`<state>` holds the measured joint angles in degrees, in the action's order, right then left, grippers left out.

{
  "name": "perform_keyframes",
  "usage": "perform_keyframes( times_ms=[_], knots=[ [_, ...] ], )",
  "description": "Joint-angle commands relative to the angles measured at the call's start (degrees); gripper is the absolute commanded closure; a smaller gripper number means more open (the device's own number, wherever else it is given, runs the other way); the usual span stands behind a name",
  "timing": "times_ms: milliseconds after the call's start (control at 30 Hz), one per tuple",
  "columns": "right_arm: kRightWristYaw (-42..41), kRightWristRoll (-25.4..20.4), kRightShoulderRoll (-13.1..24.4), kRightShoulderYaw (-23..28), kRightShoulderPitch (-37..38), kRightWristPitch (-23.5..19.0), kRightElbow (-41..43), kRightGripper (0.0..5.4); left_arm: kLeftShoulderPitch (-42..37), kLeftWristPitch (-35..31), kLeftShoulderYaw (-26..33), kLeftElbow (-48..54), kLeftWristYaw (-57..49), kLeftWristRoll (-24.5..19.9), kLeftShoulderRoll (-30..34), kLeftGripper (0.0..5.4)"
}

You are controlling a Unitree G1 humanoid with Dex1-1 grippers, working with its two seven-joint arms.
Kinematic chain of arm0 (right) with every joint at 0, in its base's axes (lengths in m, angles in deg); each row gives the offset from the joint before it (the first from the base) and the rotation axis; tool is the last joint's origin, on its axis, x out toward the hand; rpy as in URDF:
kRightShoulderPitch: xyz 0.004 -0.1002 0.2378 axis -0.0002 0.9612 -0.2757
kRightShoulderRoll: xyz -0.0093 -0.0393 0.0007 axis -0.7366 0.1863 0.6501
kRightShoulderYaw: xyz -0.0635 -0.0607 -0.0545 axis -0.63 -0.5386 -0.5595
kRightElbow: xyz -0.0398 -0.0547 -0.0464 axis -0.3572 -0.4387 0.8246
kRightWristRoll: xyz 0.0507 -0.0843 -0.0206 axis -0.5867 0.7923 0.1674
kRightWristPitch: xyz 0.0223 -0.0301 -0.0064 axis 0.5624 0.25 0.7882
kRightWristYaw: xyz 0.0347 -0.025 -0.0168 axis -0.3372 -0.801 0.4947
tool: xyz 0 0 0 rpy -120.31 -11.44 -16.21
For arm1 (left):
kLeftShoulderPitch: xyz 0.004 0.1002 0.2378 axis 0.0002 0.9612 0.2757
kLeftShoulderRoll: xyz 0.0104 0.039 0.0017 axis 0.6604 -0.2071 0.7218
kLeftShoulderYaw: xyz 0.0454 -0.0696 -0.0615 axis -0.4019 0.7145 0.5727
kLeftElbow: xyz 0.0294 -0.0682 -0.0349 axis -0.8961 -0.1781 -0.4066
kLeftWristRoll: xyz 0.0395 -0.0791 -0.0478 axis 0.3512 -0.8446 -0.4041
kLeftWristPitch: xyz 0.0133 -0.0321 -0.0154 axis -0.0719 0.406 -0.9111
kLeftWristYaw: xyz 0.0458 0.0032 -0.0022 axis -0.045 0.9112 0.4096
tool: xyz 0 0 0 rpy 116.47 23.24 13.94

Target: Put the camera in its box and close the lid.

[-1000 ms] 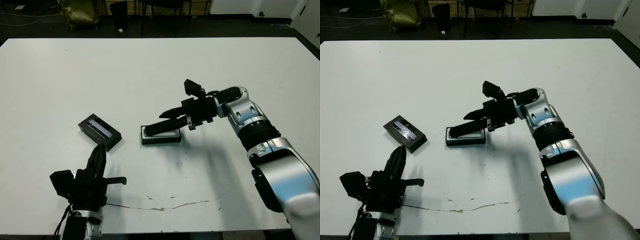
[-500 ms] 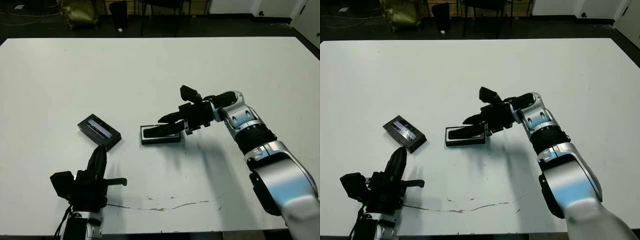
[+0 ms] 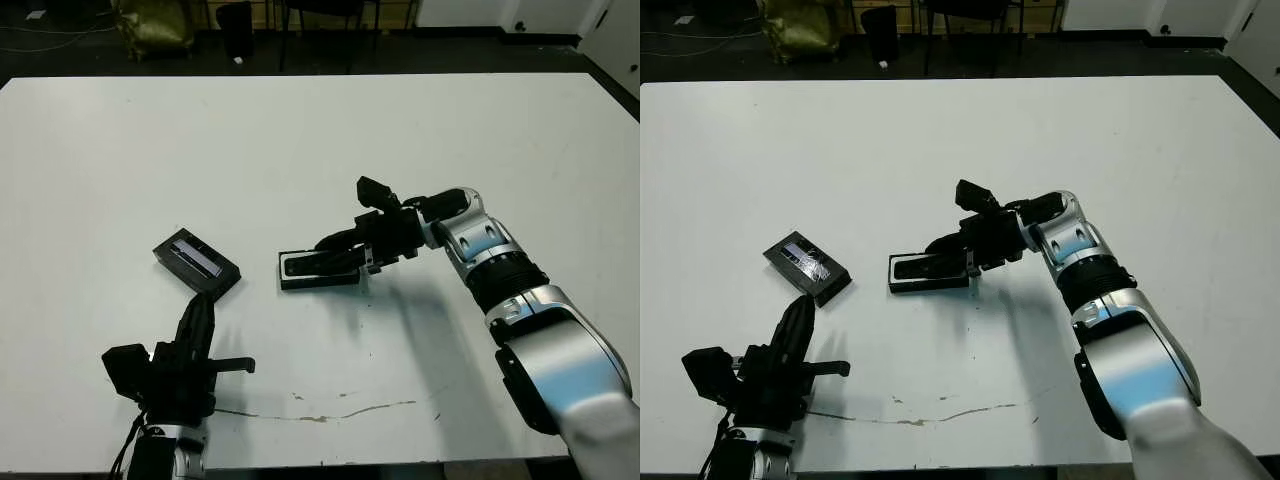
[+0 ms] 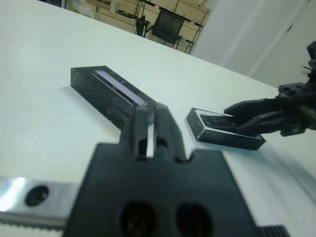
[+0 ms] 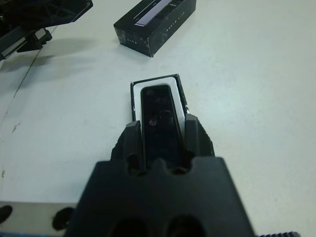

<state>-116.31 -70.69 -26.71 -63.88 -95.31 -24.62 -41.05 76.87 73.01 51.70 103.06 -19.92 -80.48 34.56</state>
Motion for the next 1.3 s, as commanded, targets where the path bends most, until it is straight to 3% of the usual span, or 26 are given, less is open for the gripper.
perform_keyframes(
  times_ms=[33,400,767,900,967,1100,1200,1300],
  knots=[
    [1.09,-0.23,-2.1,0.23,1.53,2.09,0.22,4.82,2.22,-0.37,0.15,-0.88,-0.13,0.23,0.85,5.4],
    [-1.11,-1.29,-0.64,2.2,0.54,9.43,-0.8,2.44,1.42,1.58,0.4,-2.29,0.34,0.85,0.82,5.4],
    [-1.99,-1.49,0.64,2.49,0.44,6.45,0.84,0.01,1.45,0.14,0.08,-1.63,-0.5,1.02,0.76,5.4],
    [-1.83,-4.63,1.69,5.09,1.59,2.84,5.16,0.01,1.61,0.17,-0.1,-1.53,-0.24,0.93,0.95,5.4],
    [0.55,-8.33,1.88,8.42,3.54,-1.36,9.8,0.01,1.68,0.57,-0.19,-1.64,-0.37,1.29,0.91,5.4],
    [13.31,-13.46,2.74,15.11,11.87,-12.06,29.1,0.01,1.81,0.83,-0.18,-1.76,-0.42,1.01,0.61,5.4],
    [26.18,-12.84,2.48,18.62,21.6,-16.0,46.71,0.21,1.85,1.35,-0.11,-2.04,-0.11,0.52,0.5,5.4],
    [35.66,-8.5,3.38,19.07,31.06,-16.03,60.38,0.81,1.78,1.55,0.04,-2.22,-0.03,0.64,0.7,5.4]
  ],
)
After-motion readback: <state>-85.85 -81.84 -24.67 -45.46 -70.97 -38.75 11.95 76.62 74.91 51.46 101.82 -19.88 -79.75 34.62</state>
